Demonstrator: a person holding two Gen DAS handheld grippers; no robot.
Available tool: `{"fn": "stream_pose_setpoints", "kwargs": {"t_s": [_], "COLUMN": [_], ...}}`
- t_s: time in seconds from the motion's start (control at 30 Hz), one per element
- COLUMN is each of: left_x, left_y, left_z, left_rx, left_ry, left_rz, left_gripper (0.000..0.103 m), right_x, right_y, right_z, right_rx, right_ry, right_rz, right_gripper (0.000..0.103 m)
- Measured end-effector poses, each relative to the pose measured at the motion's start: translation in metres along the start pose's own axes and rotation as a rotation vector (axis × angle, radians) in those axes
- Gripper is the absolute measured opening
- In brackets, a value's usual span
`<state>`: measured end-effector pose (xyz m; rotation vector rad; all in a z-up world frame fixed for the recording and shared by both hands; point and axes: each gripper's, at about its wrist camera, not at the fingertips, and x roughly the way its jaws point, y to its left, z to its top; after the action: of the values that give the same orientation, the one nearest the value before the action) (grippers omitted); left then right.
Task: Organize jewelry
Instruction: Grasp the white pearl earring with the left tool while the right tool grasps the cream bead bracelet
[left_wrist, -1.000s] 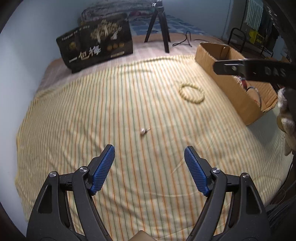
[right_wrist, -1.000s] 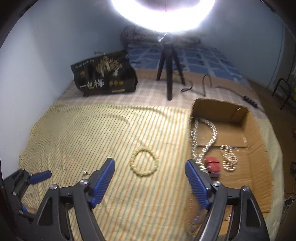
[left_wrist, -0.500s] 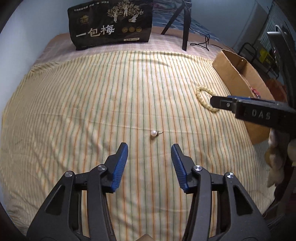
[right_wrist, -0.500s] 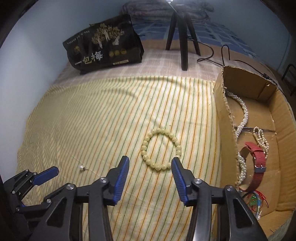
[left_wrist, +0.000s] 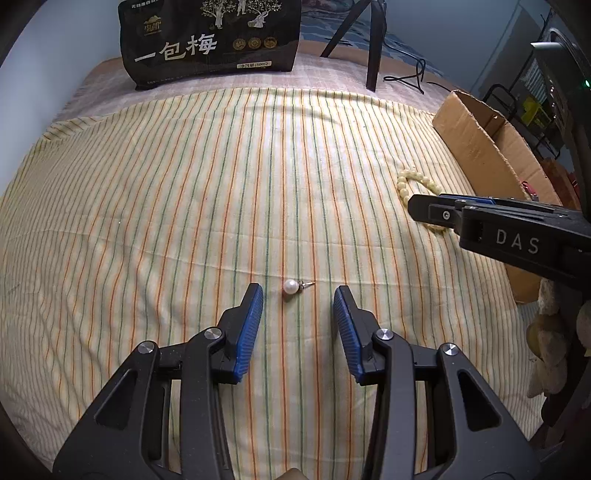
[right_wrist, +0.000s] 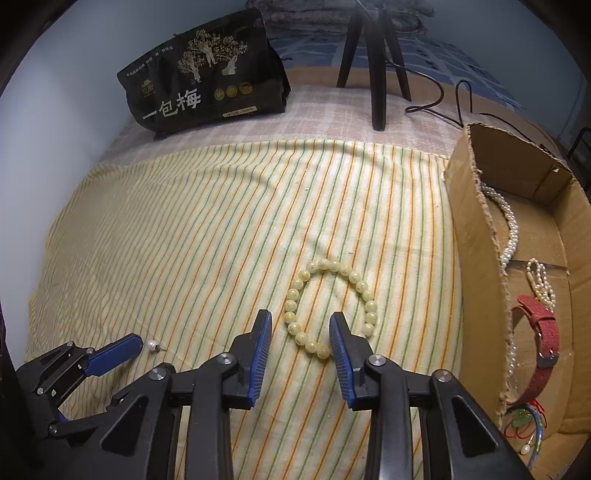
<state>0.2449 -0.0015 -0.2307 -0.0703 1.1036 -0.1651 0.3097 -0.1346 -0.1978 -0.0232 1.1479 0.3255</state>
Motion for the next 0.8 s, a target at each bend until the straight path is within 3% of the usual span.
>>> {"fn": "stream_pose_setpoints", "kwargs": {"t_s": [0.27,0.4,0.53,0.8], "left_x": [0.002,0.002,0.001,-0.005], "left_y": [0.000,0.003,0.004,0.009], "left_z": [-0.001,-0.001,-0.002,-0.006], "left_rx": [0.023,0.022,0.021,0.016], "left_ry": [-0.017,-0.017,-0.019,-0.028], "left_rz": [0.035,0.041,0.034,0.023], "left_gripper": [0.025,0.010,0.009,0.009], "right_x": [0.013,0.015,0.015,0.006], "right_y": [0.011,0.014,0.018,0.017], "right_z": [0.002,0.002,0.000,-0.003], "right_rx": [-0.053,-0.078,-0.107,-0.116], "right_ry": [0.013,0.010,0.001,-0.020], "right_rz": [-0.039,-0.068,-0.089,-0.069], "right_gripper": [0.029,0.017,0.006,0.005]}}
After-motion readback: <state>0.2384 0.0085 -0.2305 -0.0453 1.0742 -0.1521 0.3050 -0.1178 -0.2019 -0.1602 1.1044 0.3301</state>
